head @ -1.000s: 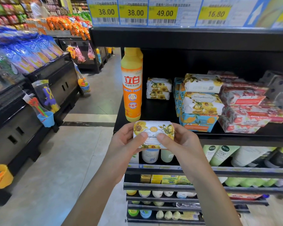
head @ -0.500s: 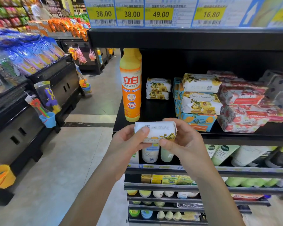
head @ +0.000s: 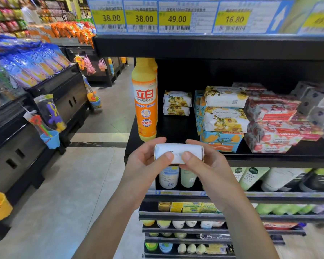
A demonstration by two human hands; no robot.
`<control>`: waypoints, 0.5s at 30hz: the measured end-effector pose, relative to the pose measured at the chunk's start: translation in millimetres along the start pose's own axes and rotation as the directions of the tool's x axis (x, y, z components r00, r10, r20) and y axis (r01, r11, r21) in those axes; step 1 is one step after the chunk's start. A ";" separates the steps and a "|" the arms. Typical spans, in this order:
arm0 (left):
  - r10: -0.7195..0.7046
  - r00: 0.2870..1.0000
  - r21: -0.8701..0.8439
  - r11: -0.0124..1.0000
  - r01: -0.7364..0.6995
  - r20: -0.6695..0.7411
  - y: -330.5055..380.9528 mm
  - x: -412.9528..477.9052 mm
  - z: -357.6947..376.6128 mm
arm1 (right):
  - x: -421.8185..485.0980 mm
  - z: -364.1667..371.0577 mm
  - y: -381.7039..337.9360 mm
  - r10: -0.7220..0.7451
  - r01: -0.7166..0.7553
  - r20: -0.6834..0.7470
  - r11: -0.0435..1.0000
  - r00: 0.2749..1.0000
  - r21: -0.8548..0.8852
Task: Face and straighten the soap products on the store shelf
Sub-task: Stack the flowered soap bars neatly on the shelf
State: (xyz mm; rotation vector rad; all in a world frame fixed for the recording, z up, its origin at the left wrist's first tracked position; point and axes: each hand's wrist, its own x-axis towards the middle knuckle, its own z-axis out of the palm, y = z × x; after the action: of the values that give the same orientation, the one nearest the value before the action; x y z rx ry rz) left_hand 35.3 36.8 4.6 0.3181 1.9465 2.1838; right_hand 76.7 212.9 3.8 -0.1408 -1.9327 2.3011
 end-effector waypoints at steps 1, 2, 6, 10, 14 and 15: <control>0.005 1.000 -0.001 1.000 -0.005 -0.001 -0.3 0.0 0.1 | 0.7 0.6 0.1 0.001 -0.001 -0.008 1.000 1.000 0.003; 0.009 1.000 -0.006 1.000 -0.009 -0.001 -0.2 0.2 0.3 | 1.2 0.8 0.4 0.003 -0.003 -0.014 1.000 1.000 0.003; 0.004 1.000 -0.002 1.000 -0.004 0.001 0.1 1.2 -1.2 | 3.2 0.8 0.5 -0.004 0.004 -0.010 1.000 1.000 0.016; -0.017 0.998 0.022 1.000 0.016 0.054 1.6 1.1 -5.2 | 4.2 -1.8 2.6 -0.023 0.022 0.021 0.999 1.000 0.046; -0.036 0.993 0.008 0.999 0.035 0.113 2.9 2.1 -8.2 | 4.2 -5.6 3.4 -0.071 0.068 0.075 0.997 0.995 0.040; -0.041 0.993 0.000 0.999 0.042 0.112 3.5 2.5 -7.5 | 4.5 -6.8 4.3 -0.085 0.082 0.082 0.996 0.993 0.040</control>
State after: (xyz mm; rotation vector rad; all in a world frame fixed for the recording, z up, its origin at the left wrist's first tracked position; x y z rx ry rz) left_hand 30.7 30.0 7.3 0.3872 1.8747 2.0948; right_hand 73.1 219.5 -1.5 0.0395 -1.8950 2.3212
